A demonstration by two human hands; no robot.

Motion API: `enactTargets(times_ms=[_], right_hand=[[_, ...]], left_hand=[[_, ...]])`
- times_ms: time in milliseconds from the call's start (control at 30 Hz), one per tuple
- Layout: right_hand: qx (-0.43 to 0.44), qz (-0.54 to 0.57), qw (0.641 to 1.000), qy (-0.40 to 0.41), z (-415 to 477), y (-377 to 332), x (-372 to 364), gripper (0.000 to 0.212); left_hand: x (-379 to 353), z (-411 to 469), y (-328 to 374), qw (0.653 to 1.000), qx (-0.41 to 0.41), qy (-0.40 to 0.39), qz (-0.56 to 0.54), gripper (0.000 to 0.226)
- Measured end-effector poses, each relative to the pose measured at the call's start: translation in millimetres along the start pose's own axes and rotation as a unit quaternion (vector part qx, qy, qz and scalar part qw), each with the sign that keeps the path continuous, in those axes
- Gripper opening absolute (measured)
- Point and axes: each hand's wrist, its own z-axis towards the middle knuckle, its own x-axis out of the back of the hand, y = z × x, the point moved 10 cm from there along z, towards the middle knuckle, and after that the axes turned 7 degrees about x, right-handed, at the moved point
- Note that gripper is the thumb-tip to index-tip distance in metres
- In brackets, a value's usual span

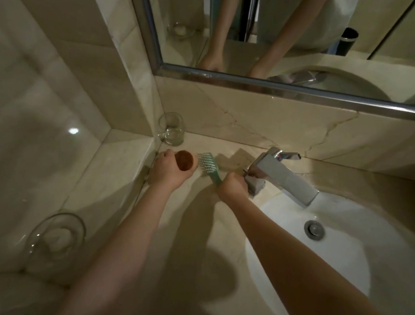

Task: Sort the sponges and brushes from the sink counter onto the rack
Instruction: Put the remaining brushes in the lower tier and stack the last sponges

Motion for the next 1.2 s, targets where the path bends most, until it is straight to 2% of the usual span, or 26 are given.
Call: enactTargets(times_ms=[133, 267, 400, 533, 633, 867, 1000, 1200], right_hand=[[0.03, 0.002, 0.999, -0.015, -6.6, -2.3, 3.7, 0.013], [0.062, 0.127, 0.99, 0.012, -20.8, -2.4, 16.9, 0.009], [0.115, 0.231, 0.965, 0.043, -45.6, 0.2, 53.7, 0.008], [0.139, 0.256, 0.954, 0.07, -71.7, 17.1, 92.7, 0.006], [0.165, 0.282, 0.941, 0.088, -92.9, 36.9, 124.1, 0.023], [0.185, 0.371, 0.905, 0.094, -142.8, 111.6, 186.9, 0.021], [0.168, 0.389, 0.898, 0.116, -163.5, 172.2, 214.0, 0.009], [0.136, 0.431, 0.877, 0.164, -184.7, 268.1, 241.2, 0.018]], left_hand=[[9.6, -16.1, -10.5, 0.996, 0.028, -0.005, -0.085, 0.067], [14.6, -37.8, -11.0, 0.984, 0.047, -0.002, -0.17, 0.062], [24.6, -71.9, 9.0, 0.973, 0.018, 0.019, -0.23, 0.06], [38.4, -109.8, 43.8, 0.958, -0.027, 0.055, -0.28, 0.059], [45.3, -140.0, 72.2, 0.951, -0.048, 0.067, -0.298, 0.059], [20.5, -215.1, 142.0, 0.936, -0.081, 0.052, -0.339, 0.055], [-12.7, -247.3, 184.6, 0.935, -0.102, 0.022, -0.339, 0.055], [-57.6, -298.4, 256.0, 0.933, -0.155, -0.013, -0.323, 0.053]])
